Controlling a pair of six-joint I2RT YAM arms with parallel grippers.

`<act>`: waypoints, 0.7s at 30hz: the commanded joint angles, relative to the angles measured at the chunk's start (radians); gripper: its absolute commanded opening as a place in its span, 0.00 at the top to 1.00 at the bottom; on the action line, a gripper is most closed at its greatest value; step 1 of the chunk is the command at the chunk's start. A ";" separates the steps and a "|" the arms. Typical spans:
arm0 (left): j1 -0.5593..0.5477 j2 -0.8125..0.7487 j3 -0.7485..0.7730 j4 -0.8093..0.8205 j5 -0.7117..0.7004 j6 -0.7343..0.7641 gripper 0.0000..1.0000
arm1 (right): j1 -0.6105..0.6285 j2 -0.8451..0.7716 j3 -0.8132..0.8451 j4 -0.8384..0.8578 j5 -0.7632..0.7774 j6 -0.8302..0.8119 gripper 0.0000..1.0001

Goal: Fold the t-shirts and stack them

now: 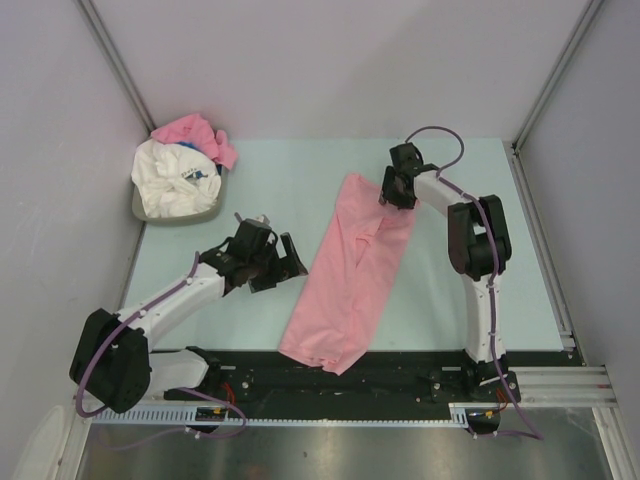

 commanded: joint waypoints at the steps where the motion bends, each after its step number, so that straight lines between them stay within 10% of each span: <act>1: 0.011 -0.017 -0.018 0.022 0.007 0.013 0.00 | 0.018 0.029 0.033 -0.031 0.046 -0.018 0.48; 12: 0.032 -0.038 -0.026 0.013 0.007 0.024 0.00 | 0.021 0.074 0.063 -0.075 0.106 -0.018 0.94; 21: 0.035 -0.026 -0.026 0.022 0.014 0.022 0.00 | 0.023 0.043 0.060 -0.106 0.198 -0.027 0.95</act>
